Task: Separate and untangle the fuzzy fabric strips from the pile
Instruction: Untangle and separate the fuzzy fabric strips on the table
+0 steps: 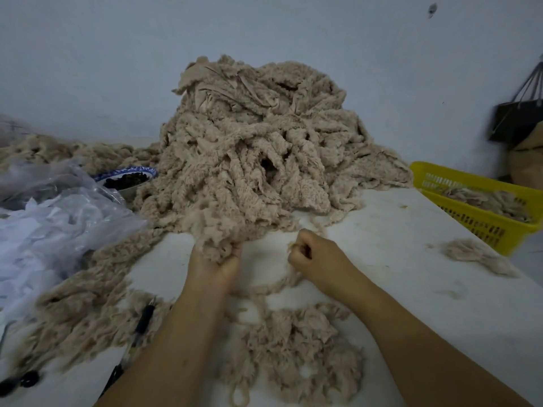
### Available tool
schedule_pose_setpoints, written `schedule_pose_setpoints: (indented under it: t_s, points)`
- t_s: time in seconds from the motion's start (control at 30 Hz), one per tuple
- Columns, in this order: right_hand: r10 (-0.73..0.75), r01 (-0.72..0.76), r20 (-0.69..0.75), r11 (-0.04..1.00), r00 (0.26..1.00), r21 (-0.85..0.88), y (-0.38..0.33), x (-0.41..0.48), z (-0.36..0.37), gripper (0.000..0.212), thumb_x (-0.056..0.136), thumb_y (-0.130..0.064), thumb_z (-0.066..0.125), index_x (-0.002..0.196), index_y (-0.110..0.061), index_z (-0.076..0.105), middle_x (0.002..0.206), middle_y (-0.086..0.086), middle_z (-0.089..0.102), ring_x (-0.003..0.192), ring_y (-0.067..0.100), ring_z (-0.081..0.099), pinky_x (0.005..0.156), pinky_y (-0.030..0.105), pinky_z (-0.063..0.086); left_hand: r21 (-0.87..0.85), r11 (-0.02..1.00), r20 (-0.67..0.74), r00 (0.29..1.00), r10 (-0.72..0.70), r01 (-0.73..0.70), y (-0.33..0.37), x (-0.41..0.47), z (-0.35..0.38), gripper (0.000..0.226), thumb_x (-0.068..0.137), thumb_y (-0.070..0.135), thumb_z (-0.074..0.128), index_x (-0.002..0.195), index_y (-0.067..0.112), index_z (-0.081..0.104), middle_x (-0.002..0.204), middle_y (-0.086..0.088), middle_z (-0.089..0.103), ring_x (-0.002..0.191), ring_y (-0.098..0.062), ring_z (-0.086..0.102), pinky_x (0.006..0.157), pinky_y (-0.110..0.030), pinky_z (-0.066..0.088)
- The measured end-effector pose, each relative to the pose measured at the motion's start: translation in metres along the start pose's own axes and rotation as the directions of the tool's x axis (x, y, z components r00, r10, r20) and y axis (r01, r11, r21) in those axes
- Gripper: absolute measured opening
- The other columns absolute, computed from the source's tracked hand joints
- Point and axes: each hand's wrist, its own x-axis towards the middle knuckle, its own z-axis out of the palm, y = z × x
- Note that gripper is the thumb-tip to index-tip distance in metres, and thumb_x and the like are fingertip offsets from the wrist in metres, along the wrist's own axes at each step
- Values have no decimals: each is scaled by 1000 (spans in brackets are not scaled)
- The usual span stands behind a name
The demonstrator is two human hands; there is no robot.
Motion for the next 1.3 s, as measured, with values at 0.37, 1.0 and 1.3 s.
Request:
schedule_pose_setpoints:
  t_s: [0.37, 1.0, 1.3]
  points:
    - [-54, 72, -71, 960, 996, 271, -15, -3, -1, 42, 86, -74, 46, 85, -34, 59, 76, -16, 57, 62, 0, 53, 55, 11, 44, 645, 755, 150, 988, 27, -119, -21, -17, 5, 17, 97, 9, 58, 108, 20, 65, 90, -10, 76, 78, -23, 73, 61, -34, 59]
    - [236, -211, -50, 929, 970, 304, -1, 3, -5, 27, 95, -46, 49, 96, -28, 70, 90, -8, 73, 75, 0, 67, 71, 24, 55, 868, 373, 333, 942, 52, -327, -40, -14, 10, 27, 100, 12, 49, 99, 27, 71, 102, 12, 73, 98, 0, 66, 90, -25, 51]
    - [457, -128, -367, 749, 810, 650, 8, 10, -17, 35, 101, -28, 43, 91, -11, 71, 89, 8, 74, 76, 19, 70, 69, 28, 54, 930, 191, 302, 949, 87, -314, -93, 22, 63, 21, 101, 16, 42, 96, 26, 61, 108, 1, 66, 97, -16, 62, 84, -34, 52]
